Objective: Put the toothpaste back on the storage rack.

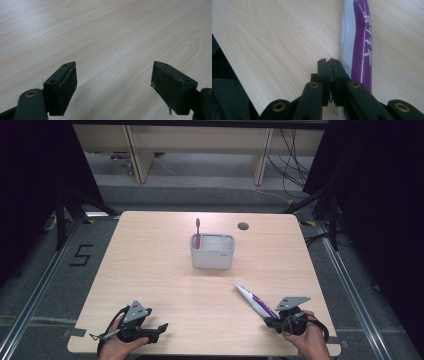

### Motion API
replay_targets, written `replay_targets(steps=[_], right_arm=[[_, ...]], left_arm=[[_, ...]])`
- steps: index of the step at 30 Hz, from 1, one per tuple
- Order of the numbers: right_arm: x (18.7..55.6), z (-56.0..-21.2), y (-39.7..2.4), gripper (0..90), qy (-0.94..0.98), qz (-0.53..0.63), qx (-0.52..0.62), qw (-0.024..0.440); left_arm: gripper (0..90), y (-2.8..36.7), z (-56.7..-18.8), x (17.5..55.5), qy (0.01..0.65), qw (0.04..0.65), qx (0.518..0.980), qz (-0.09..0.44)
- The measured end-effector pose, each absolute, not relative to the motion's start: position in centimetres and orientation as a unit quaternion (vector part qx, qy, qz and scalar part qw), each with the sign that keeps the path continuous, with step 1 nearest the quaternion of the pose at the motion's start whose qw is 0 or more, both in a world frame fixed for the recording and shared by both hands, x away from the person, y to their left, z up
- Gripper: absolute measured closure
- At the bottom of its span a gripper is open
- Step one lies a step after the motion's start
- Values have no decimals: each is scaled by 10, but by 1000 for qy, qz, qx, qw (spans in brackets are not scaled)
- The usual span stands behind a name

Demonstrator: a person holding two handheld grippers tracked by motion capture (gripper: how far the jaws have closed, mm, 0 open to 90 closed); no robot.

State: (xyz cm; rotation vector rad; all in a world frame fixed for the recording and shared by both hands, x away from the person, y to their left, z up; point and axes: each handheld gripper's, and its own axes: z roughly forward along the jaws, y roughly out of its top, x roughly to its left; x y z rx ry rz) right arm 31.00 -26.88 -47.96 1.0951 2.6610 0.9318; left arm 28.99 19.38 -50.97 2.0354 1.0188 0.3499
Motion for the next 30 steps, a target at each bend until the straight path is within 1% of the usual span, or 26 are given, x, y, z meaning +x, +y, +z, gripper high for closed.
replay_targets(steps=[2, 6, 8, 10, 11, 13, 14, 19, 22, 23, 26, 27, 30], right_arm=[[311, -474, -268, 822, 884, 308, 344, 71], [316, -464, -265, 668, 880, 310, 347, 90], [321, -460, -262, 617, 881, 293, 357, 102], [328, -458, -258, 562, 885, 272, 365, 101], [332, -458, -256, 549, 887, 266, 362, 105], [338, -457, -252, 525, 889, 250, 369, 102], [342, -457, -250, 518, 892, 244, 365, 109], [353, -458, -243, 488, 894, 218, 379, 100], [358, -459, -240, 487, 898, 203, 380, 93], [358, -460, -238, 487, 896, 199, 388, 86], [364, -463, -238, 488, 903, 194, 374, 89], [365, -463, -237, 488, 902, 189, 379, 81], [368, -466, -235, 493, 903, 183, 380, 81]], left_arm=[[204, 194, -509, 290, 403, 407, 808, 139], [204, 193, -510, 289, 403, 408, 807, 140], [203, 194, -510, 290, 404, 407, 807, 139], [204, 194, -510, 290, 404, 408, 807, 139], [204, 194, -510, 290, 402, 409, 807, 139], [203, 194, -510, 290, 403, 408, 807, 138], [204, 194, -510, 290, 404, 407, 808, 138], [204, 194, -509, 290, 403, 408, 808, 138], [204, 193, -510, 289, 404, 412, 805, 138], [204, 194, -509, 290, 403, 405, 809, 141], [204, 193, -510, 290, 402, 409, 807, 138], [204, 193, -511, 289, 404, 415, 804, 137], [204, 194, -510, 290, 402, 406, 809, 137]])
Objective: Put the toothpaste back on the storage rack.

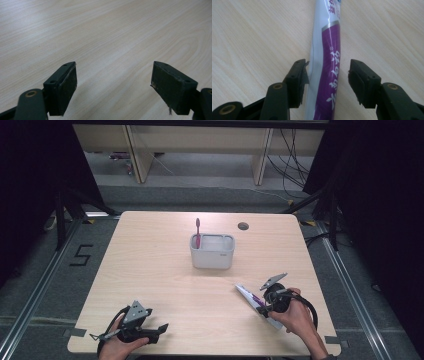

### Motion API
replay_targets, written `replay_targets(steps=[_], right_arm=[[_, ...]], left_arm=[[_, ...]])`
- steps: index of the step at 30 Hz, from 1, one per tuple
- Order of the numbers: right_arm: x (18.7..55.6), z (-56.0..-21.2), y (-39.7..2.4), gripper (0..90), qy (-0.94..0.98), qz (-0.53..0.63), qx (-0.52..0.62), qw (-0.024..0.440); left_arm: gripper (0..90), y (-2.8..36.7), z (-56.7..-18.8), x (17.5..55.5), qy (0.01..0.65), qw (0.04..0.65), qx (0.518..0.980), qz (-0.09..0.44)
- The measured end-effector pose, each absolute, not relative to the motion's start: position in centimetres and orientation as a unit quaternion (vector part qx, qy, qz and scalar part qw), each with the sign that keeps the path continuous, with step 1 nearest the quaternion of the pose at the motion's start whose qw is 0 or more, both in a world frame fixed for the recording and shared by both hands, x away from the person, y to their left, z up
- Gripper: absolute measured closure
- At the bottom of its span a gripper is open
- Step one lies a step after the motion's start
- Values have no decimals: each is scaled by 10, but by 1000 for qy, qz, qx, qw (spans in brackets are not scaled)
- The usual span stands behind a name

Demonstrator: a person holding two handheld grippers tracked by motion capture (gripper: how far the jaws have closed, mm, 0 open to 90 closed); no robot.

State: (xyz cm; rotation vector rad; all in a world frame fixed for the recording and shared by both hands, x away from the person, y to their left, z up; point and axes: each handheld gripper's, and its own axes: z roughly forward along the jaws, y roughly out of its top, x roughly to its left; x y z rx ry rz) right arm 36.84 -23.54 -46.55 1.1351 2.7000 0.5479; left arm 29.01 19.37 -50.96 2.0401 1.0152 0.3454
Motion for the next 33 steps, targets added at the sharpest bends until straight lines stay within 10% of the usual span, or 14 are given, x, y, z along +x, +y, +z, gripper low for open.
replay_targets(steps=[33], right_arm=[[385, -477, -216, 606, 920, 137, 364, 50]], left_arm=[[205, 193, -509, 289, 401, 409, 809, 136]])
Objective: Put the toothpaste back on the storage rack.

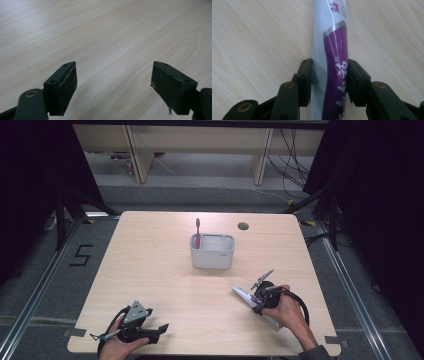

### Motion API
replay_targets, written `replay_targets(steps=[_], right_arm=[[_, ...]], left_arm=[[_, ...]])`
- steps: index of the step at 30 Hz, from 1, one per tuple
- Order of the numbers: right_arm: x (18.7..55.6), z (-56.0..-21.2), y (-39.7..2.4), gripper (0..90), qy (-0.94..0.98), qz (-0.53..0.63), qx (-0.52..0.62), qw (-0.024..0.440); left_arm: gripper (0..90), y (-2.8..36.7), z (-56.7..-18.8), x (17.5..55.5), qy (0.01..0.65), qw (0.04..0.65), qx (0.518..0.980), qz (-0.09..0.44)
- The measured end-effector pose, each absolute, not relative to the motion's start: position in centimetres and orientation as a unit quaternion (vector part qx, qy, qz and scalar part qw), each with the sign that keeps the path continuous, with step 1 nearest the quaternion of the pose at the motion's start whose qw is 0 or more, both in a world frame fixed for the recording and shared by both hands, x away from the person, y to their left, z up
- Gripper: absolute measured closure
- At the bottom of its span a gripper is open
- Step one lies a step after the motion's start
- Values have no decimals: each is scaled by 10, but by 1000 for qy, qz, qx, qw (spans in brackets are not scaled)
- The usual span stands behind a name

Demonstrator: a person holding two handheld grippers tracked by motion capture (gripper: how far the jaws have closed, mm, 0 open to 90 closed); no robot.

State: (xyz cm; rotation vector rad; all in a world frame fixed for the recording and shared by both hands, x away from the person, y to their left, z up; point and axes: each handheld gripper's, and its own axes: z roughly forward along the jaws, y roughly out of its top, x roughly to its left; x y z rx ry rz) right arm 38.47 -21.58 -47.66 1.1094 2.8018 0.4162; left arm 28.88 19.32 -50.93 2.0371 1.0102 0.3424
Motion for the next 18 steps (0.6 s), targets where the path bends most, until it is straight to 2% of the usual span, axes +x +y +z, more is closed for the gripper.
replay_targets(steps=[14, 18], right_arm=[[389, -477, -213, 641, 924, 127, 358, 33], [391, -476, -211, 696, 928, 121, 351, 23]], left_arm=[[213, 192, -509, 289, 402, 410, 808, 134], [213, 192, -509, 289, 404, 413, 805, 135]])
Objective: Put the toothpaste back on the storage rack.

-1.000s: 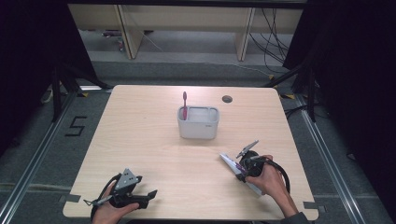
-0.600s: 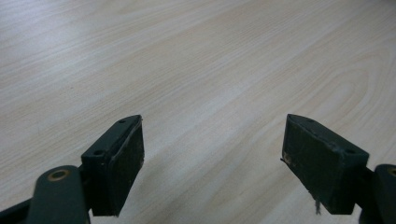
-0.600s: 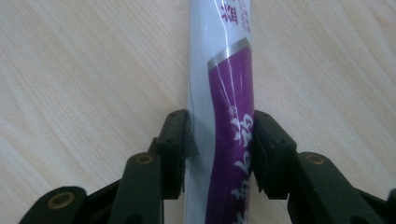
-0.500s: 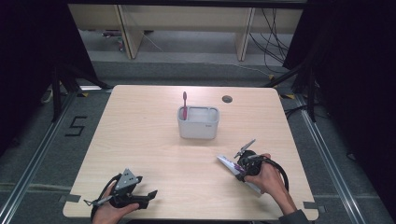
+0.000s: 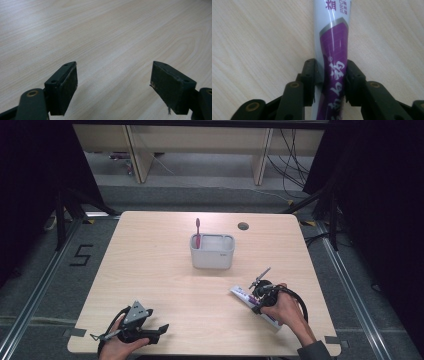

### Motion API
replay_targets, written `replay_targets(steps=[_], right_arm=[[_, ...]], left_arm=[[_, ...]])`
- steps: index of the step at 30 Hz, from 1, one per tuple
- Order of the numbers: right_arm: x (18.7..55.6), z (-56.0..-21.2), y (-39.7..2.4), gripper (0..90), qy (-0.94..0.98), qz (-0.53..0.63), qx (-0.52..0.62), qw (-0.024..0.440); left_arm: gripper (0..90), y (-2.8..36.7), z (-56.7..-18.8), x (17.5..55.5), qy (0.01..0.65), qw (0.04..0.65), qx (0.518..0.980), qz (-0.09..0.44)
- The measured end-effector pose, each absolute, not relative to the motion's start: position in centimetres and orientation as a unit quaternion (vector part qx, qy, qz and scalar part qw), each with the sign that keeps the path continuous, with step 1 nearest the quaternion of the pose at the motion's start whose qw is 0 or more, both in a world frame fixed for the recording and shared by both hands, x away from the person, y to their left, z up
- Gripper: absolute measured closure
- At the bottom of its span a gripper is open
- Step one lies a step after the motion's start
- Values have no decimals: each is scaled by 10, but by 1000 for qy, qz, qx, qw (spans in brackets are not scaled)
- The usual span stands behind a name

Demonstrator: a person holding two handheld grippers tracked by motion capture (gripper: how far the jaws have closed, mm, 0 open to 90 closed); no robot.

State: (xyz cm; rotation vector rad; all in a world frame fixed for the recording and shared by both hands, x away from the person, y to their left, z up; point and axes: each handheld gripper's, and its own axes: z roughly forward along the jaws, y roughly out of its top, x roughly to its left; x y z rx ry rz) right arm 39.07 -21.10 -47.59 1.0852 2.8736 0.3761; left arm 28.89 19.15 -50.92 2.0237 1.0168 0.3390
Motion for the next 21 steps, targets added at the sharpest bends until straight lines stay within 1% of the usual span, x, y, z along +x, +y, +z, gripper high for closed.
replay_targets(steps=[1, 3, 12, 13, 16, 19, 21], right_arm=[[390, -475, -210, 721, 927, 121, 354, 17], [390, -475, -208, 728, 930, 118, 347, 18], [393, -474, -201, 736, 936, 87, 342, 15], [393, -475, -201, 737, 935, 85, 344, 10], [394, -474, -200, 739, 939, 84, 333, 14], [393, -473, -198, 744, 934, 71, 349, 12], [393, -474, -199, 746, 939, 72, 337, 20]], left_arm=[[213, 191, -510, 289, 404, 413, 805, 134], [213, 193, -509, 289, 400, 409, 809, 135], [215, 192, -509, 288, 402, 409, 808, 136], [215, 193, -509, 288, 400, 408, 809, 136], [217, 193, -509, 289, 401, 409, 808, 136], [219, 193, -509, 289, 400, 406, 810, 139], [219, 193, -508, 289, 401, 409, 808, 138]])
